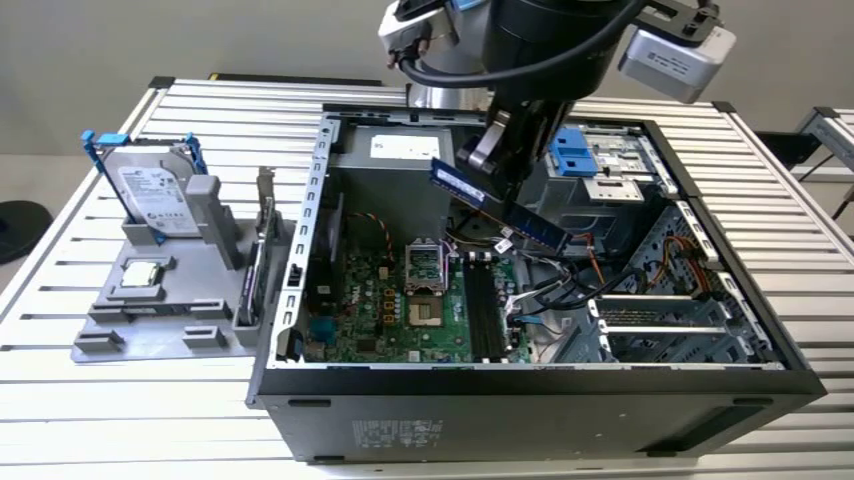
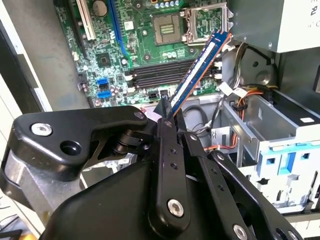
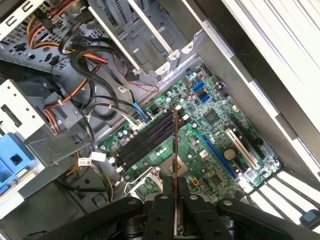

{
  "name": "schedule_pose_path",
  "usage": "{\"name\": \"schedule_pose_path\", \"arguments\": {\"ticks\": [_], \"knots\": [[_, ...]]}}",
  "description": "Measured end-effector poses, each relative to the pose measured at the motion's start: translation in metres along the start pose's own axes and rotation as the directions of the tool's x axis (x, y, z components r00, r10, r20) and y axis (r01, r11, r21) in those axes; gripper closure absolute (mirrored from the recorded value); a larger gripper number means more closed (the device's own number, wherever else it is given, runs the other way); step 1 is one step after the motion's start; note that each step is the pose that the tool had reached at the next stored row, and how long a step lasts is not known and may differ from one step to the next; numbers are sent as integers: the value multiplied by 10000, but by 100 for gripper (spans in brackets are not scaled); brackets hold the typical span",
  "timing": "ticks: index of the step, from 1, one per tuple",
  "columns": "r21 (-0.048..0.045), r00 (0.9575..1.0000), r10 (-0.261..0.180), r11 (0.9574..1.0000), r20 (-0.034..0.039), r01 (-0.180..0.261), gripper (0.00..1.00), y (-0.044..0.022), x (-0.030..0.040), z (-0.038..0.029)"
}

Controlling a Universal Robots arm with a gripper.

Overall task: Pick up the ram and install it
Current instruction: 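Insert the ram into the slot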

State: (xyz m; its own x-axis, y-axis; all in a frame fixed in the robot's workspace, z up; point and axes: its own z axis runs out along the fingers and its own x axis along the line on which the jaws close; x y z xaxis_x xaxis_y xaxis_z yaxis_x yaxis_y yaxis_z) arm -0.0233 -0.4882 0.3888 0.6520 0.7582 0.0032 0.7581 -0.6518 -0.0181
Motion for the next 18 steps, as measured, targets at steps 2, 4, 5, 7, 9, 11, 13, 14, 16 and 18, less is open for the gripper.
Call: {"name": "schedule_pose_path", "arguments": {"ticks": [2, 4, 5, 7, 9, 11, 13, 14, 16, 18], "knots": [[0, 10000, 85, 10000, -1, -85, 100, 0, 0, 0], [0, 9999, 171, 9999, -3, -171, 100, 0, 0, 0], [0, 9998, 216, 9998, -4, -216, 100, 0, 0, 0], [-1, 9995, 305, 9995, -5, -305, 100, 0, 0, 0], [-1, 9992, 399, 9992, -7, -399, 100, 0, 0, 0], [-1, 9988, 494, 9988, -9, -494, 100, 0, 0, 0], [-1, 9983, 586, 9983, -11, -586, 100, 0, 0, 0], [-2, 9980, 633, 9980, -11, -633, 100, 0, 0, 0], [-2, 9973, 728, 9973, -13, -728, 100, 0, 0, 0], [-2, 9966, 828, 9966, -15, -828, 100, 0, 0, 0]]}}
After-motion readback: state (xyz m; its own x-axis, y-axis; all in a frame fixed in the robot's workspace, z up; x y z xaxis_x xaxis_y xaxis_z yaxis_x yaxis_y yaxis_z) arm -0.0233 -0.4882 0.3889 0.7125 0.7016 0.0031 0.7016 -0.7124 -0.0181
